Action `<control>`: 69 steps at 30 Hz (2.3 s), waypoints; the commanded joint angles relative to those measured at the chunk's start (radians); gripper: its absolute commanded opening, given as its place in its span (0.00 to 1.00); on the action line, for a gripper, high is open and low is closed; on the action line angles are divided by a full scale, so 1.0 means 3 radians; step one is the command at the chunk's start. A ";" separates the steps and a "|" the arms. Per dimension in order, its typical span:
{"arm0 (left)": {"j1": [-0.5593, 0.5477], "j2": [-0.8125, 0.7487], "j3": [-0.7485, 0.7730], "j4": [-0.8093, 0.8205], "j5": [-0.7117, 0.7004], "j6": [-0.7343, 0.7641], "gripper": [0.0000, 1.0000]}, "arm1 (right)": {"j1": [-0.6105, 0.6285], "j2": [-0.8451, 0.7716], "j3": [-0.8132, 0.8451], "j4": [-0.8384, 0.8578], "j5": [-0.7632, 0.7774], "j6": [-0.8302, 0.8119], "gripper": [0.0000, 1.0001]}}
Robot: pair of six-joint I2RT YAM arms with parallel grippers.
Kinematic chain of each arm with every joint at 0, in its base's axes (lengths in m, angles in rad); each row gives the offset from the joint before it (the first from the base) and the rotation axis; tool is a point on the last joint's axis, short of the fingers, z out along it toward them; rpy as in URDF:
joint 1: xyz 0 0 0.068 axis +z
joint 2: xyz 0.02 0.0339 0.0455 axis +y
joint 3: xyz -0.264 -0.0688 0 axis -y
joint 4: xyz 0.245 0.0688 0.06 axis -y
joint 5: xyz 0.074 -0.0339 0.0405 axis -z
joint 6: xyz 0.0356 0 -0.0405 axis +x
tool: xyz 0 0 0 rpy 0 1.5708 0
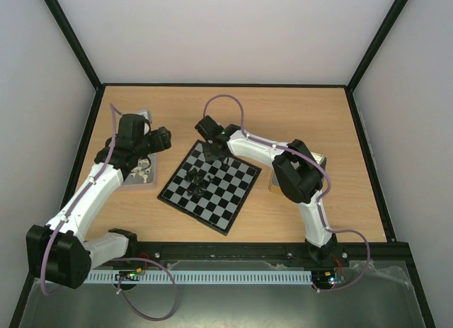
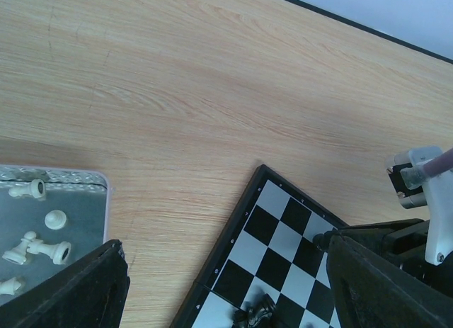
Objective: Set up the chess pieces on the board
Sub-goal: Place the chess piece on the chessboard, then pick up the chess piece from the chessboard.
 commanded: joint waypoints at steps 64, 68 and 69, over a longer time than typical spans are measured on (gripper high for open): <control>-0.0535 0.0340 -0.0222 0.0157 0.0177 -0.0331 0.69 | 0.0470 -0.0571 -0.1130 0.0372 -0.0365 0.0058 0.28; -0.0535 0.0326 -0.0225 0.0152 0.0182 -0.0336 0.69 | 0.0474 -0.0534 -0.1122 0.0390 -0.0344 0.0042 0.20; -0.0535 0.0320 -0.0225 0.0147 0.0182 -0.0336 0.69 | 0.0474 -0.0527 -0.1120 0.0388 -0.0329 0.0042 0.17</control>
